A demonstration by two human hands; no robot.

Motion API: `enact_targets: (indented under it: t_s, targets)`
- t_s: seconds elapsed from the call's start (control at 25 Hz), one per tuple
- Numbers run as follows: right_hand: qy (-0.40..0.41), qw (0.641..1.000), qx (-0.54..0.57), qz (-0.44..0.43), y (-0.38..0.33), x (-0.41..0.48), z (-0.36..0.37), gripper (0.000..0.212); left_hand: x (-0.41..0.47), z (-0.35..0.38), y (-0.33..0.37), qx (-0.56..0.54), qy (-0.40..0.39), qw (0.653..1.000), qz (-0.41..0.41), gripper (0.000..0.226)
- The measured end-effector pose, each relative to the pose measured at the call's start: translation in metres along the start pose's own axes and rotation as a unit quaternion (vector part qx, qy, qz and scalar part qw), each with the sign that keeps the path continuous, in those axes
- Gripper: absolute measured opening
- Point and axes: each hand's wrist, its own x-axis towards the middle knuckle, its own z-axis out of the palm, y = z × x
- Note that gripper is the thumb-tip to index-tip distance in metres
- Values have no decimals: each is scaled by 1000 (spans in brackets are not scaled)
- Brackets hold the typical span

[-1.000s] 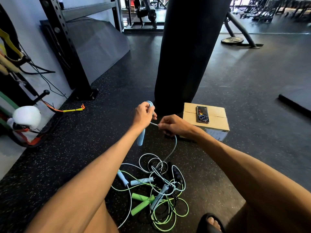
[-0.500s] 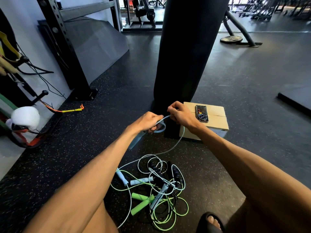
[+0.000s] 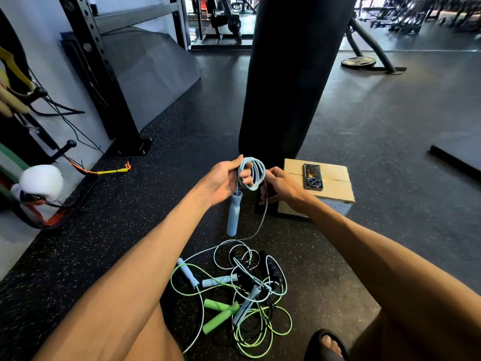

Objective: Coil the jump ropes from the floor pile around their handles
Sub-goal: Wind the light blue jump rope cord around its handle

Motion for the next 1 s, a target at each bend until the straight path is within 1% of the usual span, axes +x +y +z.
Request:
enact_targets:
  t_s: [0.12,0.2,0.28,0.36,0.44,0.48,0.56,0.6,0.68,0.76,0.84,0.92,1.0]
  targets:
    - [-70,996,-15,49,0,-10,1,25,4,-4,5,-71,24,996,52,33]
    - [-128,987,-54,79,0,-17,4,20,9,-7,8,-83,72,989,102,31]
    - [-178,975,-99,91,1,-21,7,19,14,-12,9,-73,141,975,154,28]
    - [-196,969,-117,89,1,-21,8,19,18,-18,7,-11,205,960,189,25]
    - [-181,973,-122,74,0,-19,10,14,18,-21,3,77,244,945,206,23]
    - [-169,975,-131,55,-1,-18,12,14,18,-23,1,122,257,934,217,21]
    - [-137,975,-173,-6,-3,-14,15,19,19,-28,-2,232,278,901,239,19]
    - [-123,973,-191,-39,-5,-12,17,20,18,-29,-4,296,278,881,244,20]
    - [-104,967,-212,-93,-9,-9,18,19,14,-27,-8,407,255,842,245,22]
    - [-82,962,-223,-136,-11,-8,16,17,12,-25,-14,497,221,804,238,19]
    - [-55,960,-220,-166,-9,-4,12,16,12,-24,-18,565,211,768,213,18]
    - [-28,955,-229,-187,-7,-2,9,17,13,-24,-19,597,191,761,170,29]
    - [1,952,-234,-198,-7,1,8,17,12,-22,-19,611,147,769,116,41]
